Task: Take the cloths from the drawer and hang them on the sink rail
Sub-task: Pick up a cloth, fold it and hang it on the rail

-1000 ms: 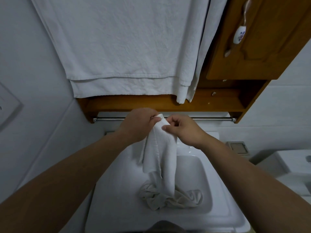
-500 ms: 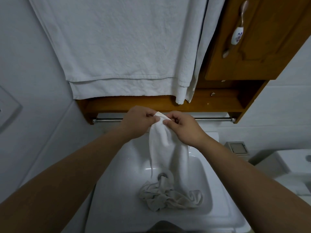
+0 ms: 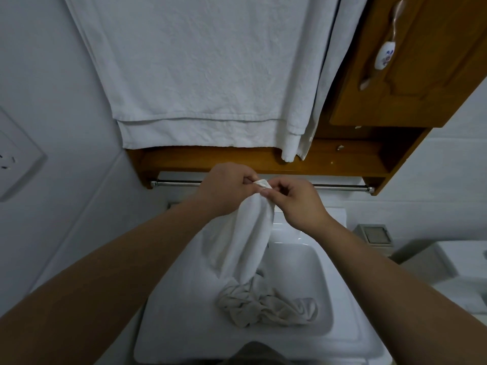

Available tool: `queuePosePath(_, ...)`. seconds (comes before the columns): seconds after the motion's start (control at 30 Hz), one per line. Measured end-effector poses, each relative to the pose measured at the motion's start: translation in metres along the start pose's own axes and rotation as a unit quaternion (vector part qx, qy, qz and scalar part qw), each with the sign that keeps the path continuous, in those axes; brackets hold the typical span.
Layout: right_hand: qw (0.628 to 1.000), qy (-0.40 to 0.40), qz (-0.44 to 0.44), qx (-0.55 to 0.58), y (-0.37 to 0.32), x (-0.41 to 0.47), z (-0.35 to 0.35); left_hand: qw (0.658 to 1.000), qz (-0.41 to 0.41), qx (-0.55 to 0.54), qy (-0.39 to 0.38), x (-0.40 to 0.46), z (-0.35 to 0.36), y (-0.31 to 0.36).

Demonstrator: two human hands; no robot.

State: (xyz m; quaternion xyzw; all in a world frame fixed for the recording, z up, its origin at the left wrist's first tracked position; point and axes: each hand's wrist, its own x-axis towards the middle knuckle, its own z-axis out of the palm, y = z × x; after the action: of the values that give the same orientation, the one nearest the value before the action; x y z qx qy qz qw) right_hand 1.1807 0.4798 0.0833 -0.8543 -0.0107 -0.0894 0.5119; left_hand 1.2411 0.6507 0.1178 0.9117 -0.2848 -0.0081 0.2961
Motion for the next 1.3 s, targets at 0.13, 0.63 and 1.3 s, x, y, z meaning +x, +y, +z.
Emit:
queuePosePath(0.13,0.996,-0.001,0.03,0.083,-0.002,0.0,0.0,0.994,-0.034,-0.092,-0.042,-0.003,0.0,-0.001)
queuePosePath(0.63,1.0,0.014,-0.022,0.017,-0.022,0.008,-0.004,0.943,-0.115,-0.295,-0.1,-0.022,0.029,-0.011)
queuePosePath(1.3,0.995,-0.04,-0.026,0.088,-0.045,-0.004,-0.042,0.949,-0.108,-0.233,-0.185,-0.057,0.058,-0.013)
